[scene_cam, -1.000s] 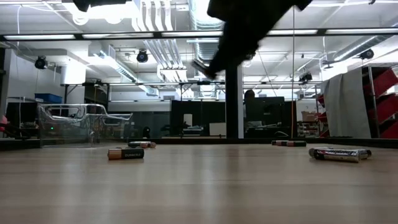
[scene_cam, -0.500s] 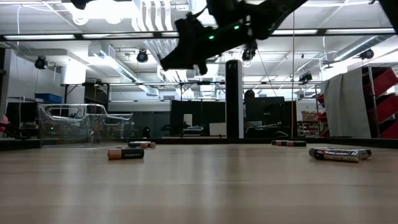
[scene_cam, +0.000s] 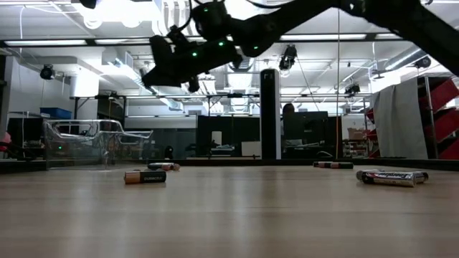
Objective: Sort batteries
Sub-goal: Put the silver and black battery into the transparent bin
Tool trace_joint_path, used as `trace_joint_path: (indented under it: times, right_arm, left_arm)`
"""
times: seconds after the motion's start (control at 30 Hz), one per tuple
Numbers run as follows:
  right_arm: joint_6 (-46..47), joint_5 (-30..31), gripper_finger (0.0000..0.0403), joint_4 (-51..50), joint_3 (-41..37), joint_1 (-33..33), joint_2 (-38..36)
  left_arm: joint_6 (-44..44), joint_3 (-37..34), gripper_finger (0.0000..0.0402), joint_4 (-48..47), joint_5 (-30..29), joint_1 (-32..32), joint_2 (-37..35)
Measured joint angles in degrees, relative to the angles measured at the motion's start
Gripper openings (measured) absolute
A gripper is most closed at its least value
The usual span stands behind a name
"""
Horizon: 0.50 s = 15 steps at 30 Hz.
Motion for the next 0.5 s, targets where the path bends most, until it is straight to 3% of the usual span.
trace_joint_path:
  times: [0.17,0.5]
  right_arm:
    - [0.68,0.01,0.0043,-1.00,8.49,-0.19,5.78]
    - [6.43,0.01,0.0043,-0.52,17.16,-0.57,13.97]
  left_arm:
    - [-0.45,-0.02,0.0145,-0.05,0.00,-0.73,-0.35]
    - [-0.69,-0.65,0.0145,-0.15,-0.16,-2.54,-2.92]
